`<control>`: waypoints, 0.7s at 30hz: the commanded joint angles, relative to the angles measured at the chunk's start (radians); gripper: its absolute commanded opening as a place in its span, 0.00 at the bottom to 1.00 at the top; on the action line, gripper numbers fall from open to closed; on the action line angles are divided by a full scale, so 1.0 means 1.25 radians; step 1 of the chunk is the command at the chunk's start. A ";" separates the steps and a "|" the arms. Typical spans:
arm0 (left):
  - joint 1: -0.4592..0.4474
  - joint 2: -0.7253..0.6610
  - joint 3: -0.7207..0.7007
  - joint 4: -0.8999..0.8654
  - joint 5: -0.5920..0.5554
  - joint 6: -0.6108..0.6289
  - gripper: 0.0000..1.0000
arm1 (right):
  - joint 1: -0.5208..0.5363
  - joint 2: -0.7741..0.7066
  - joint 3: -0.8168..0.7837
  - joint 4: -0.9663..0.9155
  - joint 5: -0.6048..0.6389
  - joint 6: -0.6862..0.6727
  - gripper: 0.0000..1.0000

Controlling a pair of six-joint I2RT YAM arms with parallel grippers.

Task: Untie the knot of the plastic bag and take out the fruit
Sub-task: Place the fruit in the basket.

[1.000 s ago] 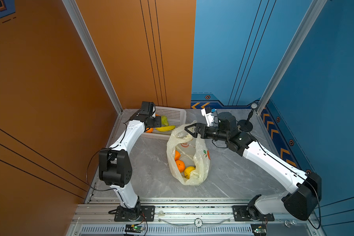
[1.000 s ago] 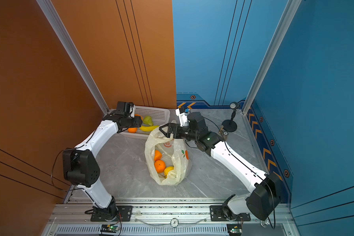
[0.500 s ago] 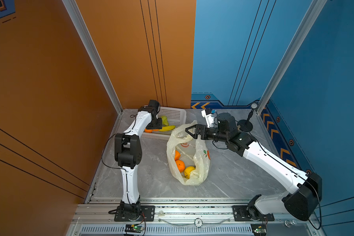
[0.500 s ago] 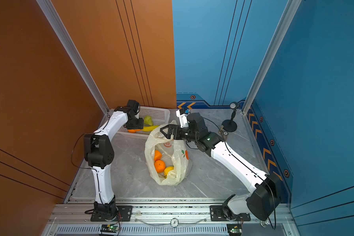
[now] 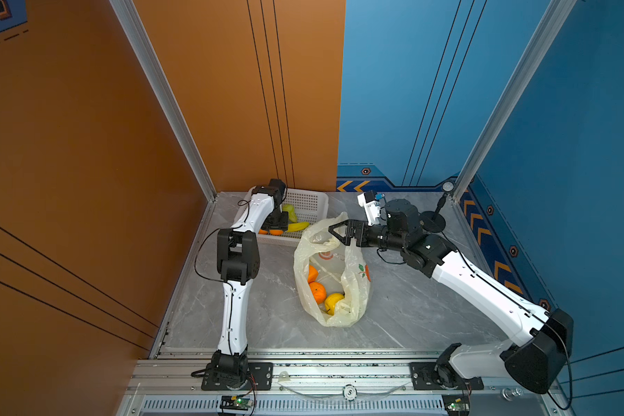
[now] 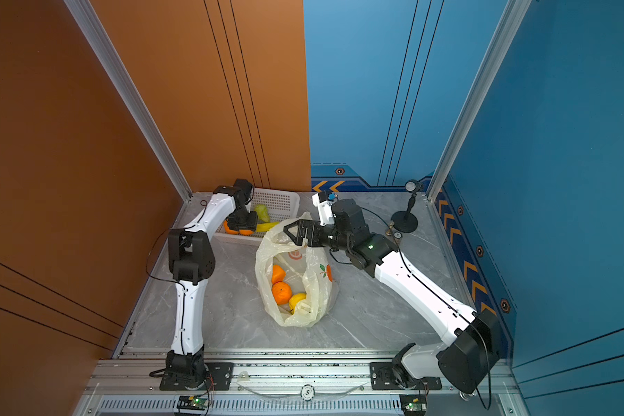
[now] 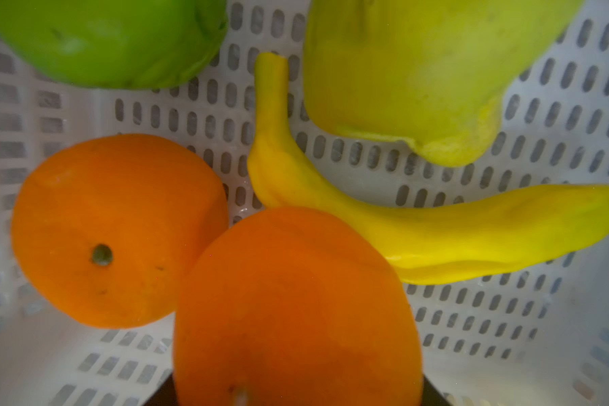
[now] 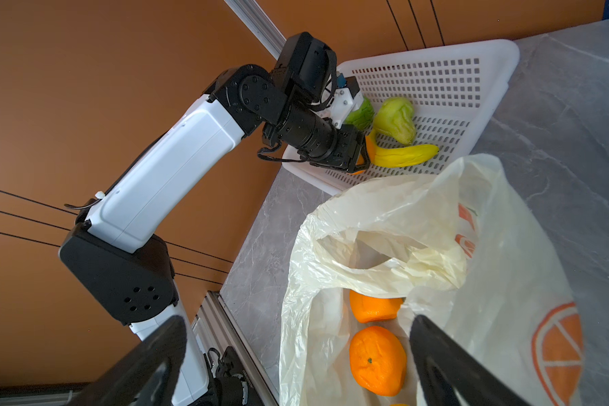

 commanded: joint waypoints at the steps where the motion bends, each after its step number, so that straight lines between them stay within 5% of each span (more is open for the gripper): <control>1: -0.004 0.013 0.017 -0.041 -0.009 0.012 0.63 | 0.006 -0.025 -0.001 -0.020 0.018 -0.020 1.00; 8: -0.005 -0.021 0.024 -0.038 0.012 0.007 0.81 | 0.007 -0.036 -0.002 -0.026 0.030 -0.024 1.00; 21: -0.013 -0.299 -0.142 0.066 0.096 -0.036 0.83 | 0.066 -0.033 0.013 -0.058 0.087 -0.097 0.95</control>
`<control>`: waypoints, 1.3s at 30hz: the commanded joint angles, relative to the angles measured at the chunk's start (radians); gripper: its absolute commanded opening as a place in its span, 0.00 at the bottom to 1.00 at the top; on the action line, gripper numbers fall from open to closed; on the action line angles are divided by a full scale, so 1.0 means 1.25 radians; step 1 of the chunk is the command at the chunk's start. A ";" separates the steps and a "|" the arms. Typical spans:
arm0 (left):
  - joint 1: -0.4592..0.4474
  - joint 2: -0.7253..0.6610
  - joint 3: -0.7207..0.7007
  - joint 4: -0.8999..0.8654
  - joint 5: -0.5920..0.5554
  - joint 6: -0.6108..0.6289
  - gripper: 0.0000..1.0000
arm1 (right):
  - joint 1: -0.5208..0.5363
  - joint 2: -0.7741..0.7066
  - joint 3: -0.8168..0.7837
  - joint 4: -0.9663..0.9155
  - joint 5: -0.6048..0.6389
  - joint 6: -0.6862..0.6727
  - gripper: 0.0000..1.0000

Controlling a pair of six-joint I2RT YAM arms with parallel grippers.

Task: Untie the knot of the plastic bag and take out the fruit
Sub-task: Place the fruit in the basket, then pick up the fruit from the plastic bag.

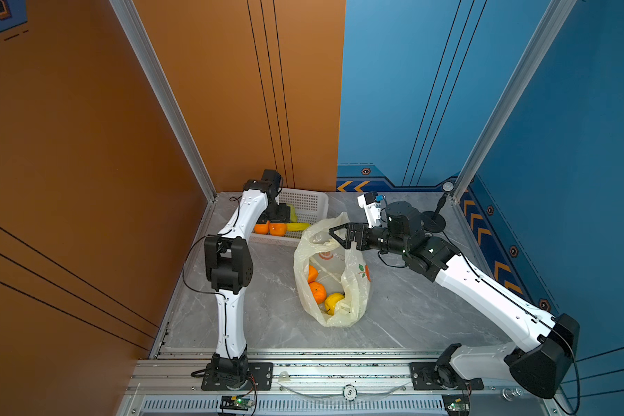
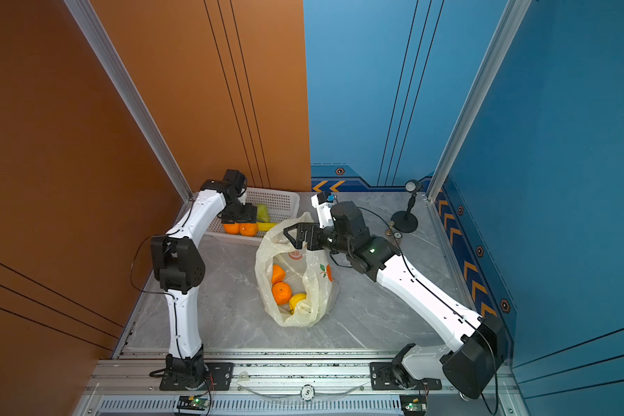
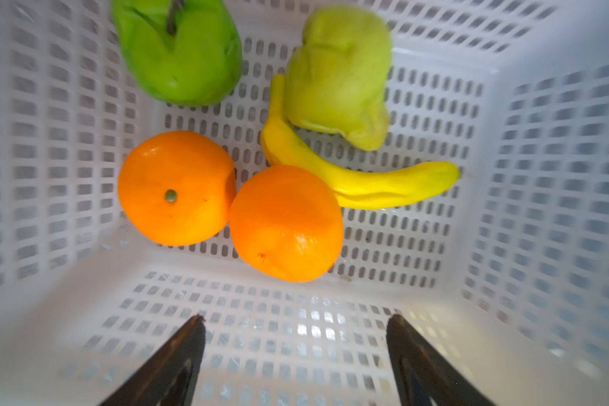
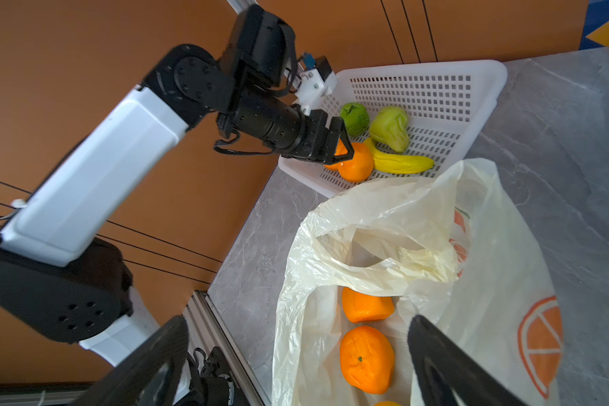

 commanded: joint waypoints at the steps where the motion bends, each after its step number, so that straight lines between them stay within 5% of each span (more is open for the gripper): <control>1: -0.009 -0.119 -0.075 0.052 0.056 -0.028 0.83 | 0.043 -0.003 0.018 -0.042 0.042 -0.061 0.94; 12: -0.054 -0.517 -0.477 0.232 0.243 0.008 0.82 | 0.144 0.095 0.047 -0.100 0.066 -0.143 0.75; 21: -0.146 -0.651 -0.688 0.254 0.294 0.059 0.83 | 0.187 0.172 0.021 -0.114 0.155 -0.151 0.63; 28: -0.217 -0.618 -0.750 0.256 0.168 0.021 0.80 | 0.197 0.212 -0.006 -0.116 0.233 -0.159 0.56; 34: -0.221 -0.609 -0.791 0.281 0.110 -0.050 0.58 | 0.214 0.262 -0.011 -0.113 0.281 -0.178 0.55; 39: -0.220 -0.636 -0.829 0.275 -0.025 -0.109 0.37 | 0.225 0.316 0.003 -0.086 0.322 -0.161 0.57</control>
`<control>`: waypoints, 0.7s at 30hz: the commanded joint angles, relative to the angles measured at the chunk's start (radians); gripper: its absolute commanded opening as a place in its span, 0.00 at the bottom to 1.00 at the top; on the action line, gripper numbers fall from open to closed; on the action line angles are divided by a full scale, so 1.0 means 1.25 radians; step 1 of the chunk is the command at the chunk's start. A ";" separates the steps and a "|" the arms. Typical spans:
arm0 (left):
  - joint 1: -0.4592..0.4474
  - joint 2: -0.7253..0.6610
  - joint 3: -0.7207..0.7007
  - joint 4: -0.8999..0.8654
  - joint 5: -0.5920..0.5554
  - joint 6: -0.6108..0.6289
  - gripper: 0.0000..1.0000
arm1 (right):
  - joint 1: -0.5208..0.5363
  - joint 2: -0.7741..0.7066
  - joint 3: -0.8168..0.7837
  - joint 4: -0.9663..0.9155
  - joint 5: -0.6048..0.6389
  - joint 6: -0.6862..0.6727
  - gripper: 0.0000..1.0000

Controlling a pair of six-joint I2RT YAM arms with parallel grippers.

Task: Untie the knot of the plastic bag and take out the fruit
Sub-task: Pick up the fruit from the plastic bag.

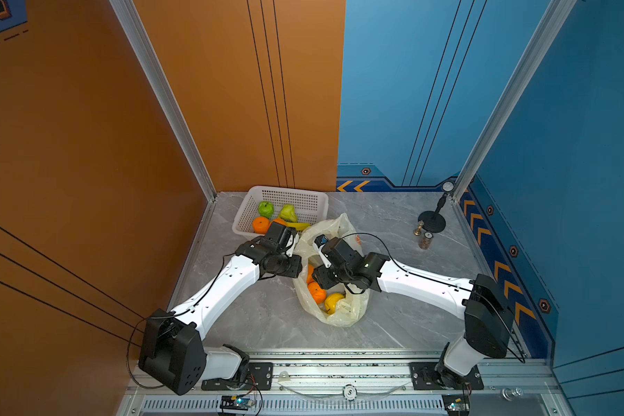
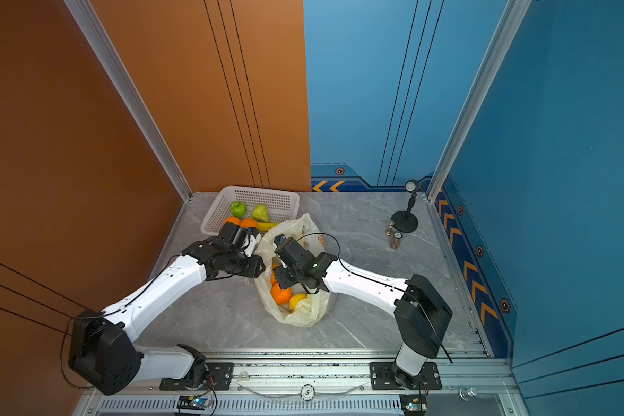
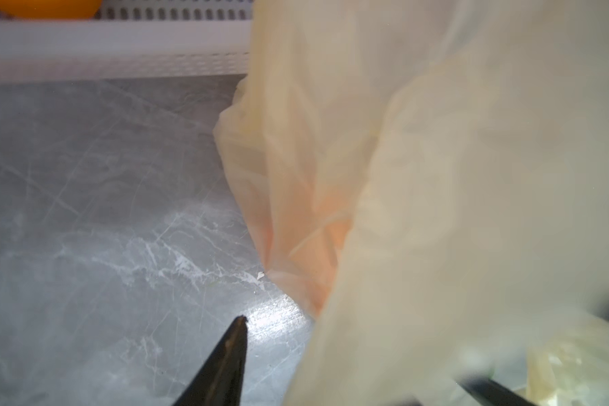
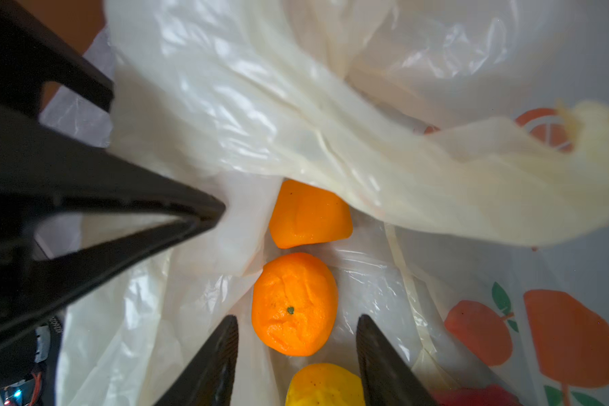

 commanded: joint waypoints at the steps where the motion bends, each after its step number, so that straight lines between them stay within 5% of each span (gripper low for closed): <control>1: -0.001 -0.031 -0.041 0.004 -0.117 -0.063 0.34 | 0.007 0.035 0.010 0.008 0.065 0.006 0.57; 5: 0.001 -0.051 -0.067 -0.003 -0.164 -0.088 0.27 | 0.010 0.079 0.030 0.025 0.096 0.025 0.60; 15: 0.000 -0.030 -0.111 0.012 -0.153 -0.119 0.25 | 0.016 0.169 0.089 0.080 0.052 0.038 0.83; 21: 0.000 -0.028 -0.125 0.040 -0.151 -0.124 0.24 | 0.016 0.224 0.125 0.082 0.068 0.034 0.88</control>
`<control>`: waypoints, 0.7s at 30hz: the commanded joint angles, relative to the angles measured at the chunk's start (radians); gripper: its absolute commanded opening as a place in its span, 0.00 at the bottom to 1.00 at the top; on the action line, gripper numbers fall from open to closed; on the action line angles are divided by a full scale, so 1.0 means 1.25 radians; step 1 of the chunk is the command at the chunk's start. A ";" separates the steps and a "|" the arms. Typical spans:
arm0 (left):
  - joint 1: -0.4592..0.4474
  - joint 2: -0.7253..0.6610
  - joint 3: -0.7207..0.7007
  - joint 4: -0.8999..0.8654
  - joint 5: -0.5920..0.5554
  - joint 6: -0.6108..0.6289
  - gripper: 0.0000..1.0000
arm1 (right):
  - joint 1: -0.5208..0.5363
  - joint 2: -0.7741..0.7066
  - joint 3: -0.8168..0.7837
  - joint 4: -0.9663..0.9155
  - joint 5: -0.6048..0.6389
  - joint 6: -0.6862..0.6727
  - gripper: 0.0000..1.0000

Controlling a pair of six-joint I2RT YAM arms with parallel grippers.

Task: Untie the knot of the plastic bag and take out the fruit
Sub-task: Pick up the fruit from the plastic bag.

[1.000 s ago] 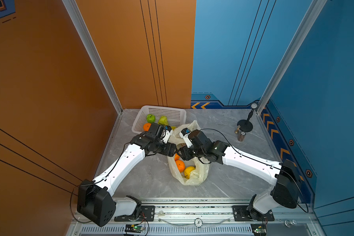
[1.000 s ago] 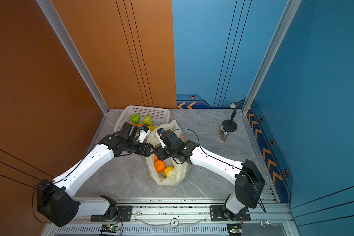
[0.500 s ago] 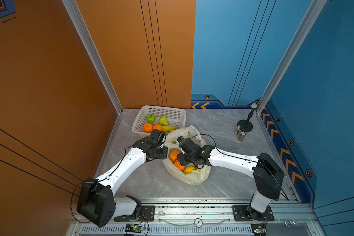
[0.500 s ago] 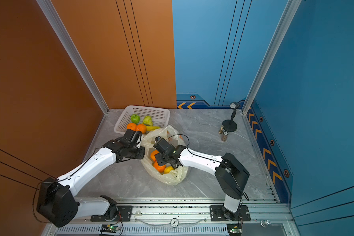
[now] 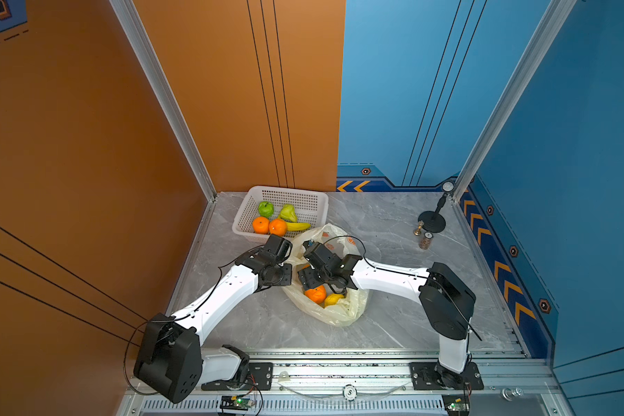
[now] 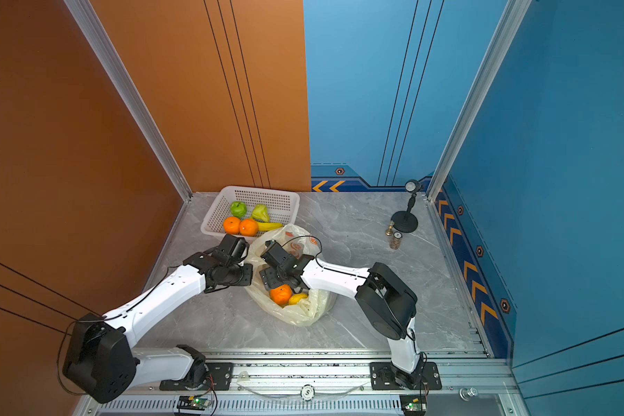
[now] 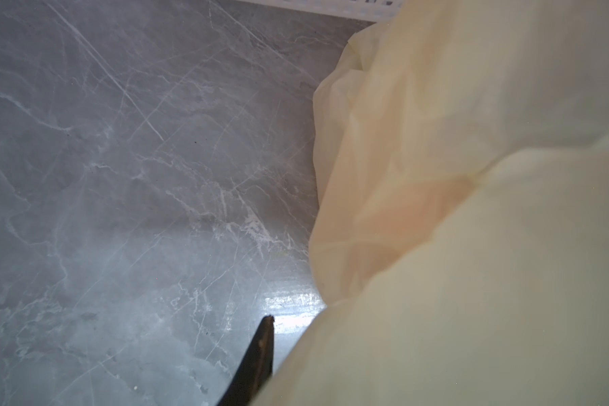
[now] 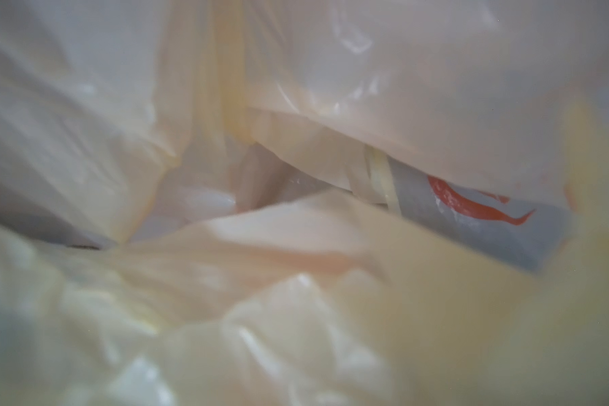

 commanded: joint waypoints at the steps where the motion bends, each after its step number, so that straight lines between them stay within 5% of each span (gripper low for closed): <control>1: 0.000 0.005 -0.015 0.017 -0.016 -0.011 0.24 | 0.002 0.037 0.030 0.013 0.010 0.000 0.89; 11: 0.003 0.014 -0.018 0.028 -0.013 -0.003 0.21 | -0.005 0.094 0.059 0.010 -0.010 -0.007 0.76; 21: 0.003 0.036 0.001 0.035 -0.017 0.007 0.20 | -0.008 0.017 0.005 0.020 -0.016 -0.003 0.58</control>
